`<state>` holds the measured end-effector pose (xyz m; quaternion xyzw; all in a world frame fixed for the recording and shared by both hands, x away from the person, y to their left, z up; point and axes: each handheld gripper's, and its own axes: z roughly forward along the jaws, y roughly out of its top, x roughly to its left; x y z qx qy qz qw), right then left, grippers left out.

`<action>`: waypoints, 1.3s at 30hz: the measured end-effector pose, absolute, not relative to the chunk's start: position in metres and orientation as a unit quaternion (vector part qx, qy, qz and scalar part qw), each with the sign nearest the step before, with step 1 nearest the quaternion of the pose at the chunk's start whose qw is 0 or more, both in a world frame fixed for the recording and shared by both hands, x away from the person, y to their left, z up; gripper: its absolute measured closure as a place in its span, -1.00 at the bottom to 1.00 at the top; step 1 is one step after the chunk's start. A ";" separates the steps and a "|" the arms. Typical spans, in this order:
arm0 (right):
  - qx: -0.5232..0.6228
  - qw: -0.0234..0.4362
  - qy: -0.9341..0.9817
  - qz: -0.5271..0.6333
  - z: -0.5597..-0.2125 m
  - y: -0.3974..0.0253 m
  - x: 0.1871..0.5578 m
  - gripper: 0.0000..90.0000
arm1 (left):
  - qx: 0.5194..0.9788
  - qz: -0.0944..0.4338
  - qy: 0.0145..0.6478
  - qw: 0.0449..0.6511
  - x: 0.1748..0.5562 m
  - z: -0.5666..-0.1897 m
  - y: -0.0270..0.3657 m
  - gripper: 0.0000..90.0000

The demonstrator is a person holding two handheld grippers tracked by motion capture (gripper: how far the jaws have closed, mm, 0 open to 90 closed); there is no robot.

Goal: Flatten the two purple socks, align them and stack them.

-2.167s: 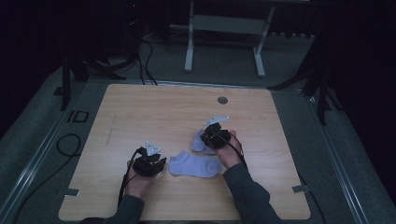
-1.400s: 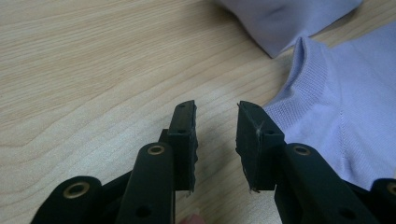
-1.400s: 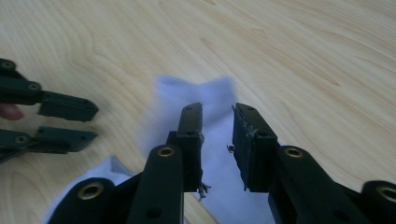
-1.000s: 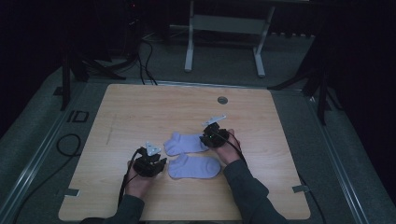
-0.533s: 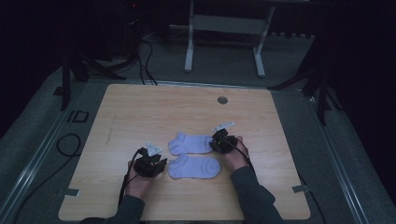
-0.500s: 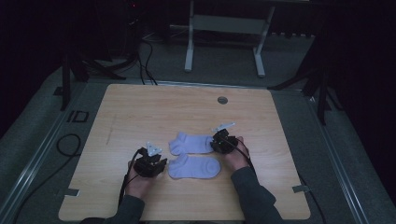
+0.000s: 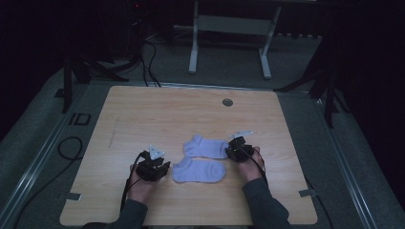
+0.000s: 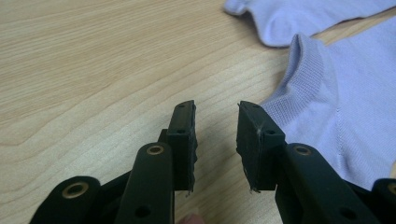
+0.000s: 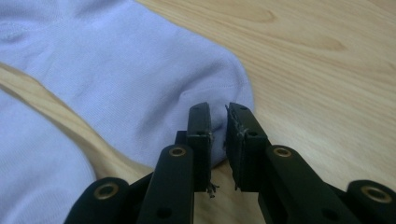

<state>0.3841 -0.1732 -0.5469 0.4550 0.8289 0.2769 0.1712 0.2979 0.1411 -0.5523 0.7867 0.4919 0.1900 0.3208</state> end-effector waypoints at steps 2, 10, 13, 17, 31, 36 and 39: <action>0.462 0.173 0.825 0.275 -0.547 -0.176 0.381 0.77 | 0.787 0.190 0.492 0.321 0.298 -0.552 0.141 0.50; 0.475 0.174 0.816 0.280 -0.548 -0.185 0.375 0.76 | 0.786 0.191 0.493 0.321 0.300 -0.553 0.141 0.50; 0.478 0.173 0.814 0.282 -0.548 -0.187 0.374 0.76 | 0.787 0.191 0.493 0.319 0.299 -0.553 0.141 0.50; 0.481 0.168 0.814 0.280 -0.547 -0.189 0.374 0.68 | 0.785 0.191 0.494 0.321 0.299 -0.553 0.141 0.50; 0.389 0.171 0.841 0.334 -0.509 -0.162 0.379 0.52 | 0.786 0.190 0.492 0.321 0.300 -0.553 0.139 0.50; 0.345 0.168 0.863 0.328 -0.507 -0.135 0.385 0.52 | 0.786 0.190 0.493 0.322 0.300 -0.553 0.140 0.50; 0.325 0.160 0.875 0.321 -0.511 -0.119 0.389 0.50 | 0.786 0.189 0.493 0.322 0.300 -0.553 0.140 0.50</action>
